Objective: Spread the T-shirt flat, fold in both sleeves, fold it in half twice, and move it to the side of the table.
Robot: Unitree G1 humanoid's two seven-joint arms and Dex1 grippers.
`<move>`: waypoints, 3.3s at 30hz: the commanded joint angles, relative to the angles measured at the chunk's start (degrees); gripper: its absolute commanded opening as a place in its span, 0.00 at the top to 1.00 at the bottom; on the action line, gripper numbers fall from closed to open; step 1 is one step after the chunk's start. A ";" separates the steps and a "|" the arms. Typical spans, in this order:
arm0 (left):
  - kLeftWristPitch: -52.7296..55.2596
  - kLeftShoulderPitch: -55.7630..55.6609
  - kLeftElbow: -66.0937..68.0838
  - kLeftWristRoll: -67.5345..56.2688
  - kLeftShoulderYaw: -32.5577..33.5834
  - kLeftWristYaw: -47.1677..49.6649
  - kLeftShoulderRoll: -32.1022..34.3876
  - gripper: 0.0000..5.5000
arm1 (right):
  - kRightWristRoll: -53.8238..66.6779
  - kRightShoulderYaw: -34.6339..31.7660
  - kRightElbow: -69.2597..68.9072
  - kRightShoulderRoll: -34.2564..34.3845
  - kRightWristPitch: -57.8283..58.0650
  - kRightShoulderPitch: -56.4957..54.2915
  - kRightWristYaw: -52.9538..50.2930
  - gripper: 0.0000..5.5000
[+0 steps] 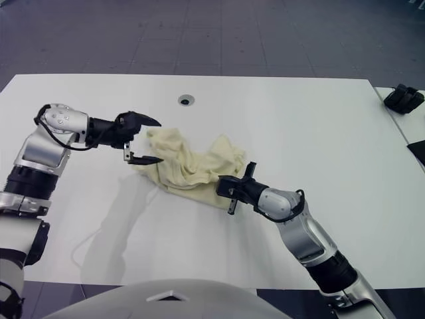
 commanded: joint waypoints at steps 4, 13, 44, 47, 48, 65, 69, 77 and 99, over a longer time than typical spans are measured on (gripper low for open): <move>-9.03 -11.56 16.91 8.59 -6.18 -1.74 -6.58 0.02 | -0.95 -0.36 1.15 1.22 -0.42 -0.71 -0.54 1.00; -18.85 -18.95 34.22 15.88 -8.78 0.16 -12.41 0.20 | -1.82 -0.55 1.53 2.20 -0.64 -0.45 -0.61 1.00; -23.98 -17.58 36.85 18.46 -6.93 -6.28 -11.05 1.00 | -1.65 -2.02 1.13 2.47 -0.41 -0.11 0.08 1.00; -21.93 -18.22 35.44 15.78 -4.61 -7.80 -10.66 1.00 | 2.70 -6.54 2.25 1.91 1.18 -2.35 2.12 1.00; -21.27 -18.92 35.52 15.34 -3.75 -7.07 -10.59 1.00 | 4.65 -8.59 3.37 1.59 1.52 -4.09 3.07 1.00; -11.95 -44.10 55.86 22.67 2.20 53.91 -17.39 1.00 | 4.92 -13.97 90.29 7.90 -20.62 -75.49 -12.39 1.00; -10.54 -47.78 57.44 24.30 3.20 62.92 -17.51 1.00 | 1.73 -13.34 96.45 7.55 -22.60 -81.22 -22.95 1.00; -11.37 -54.24 58.64 29.18 3.03 75.54 -16.03 1.00 | -2.60 -13.13 99.80 7.02 -26.32 -86.14 -32.35 1.00; -13.76 -14.89 -5.93 1.65 1.12 0.75 4.17 1.00 | 22.49 -13.11 41.42 -13.25 -14.57 -47.52 44.20 1.00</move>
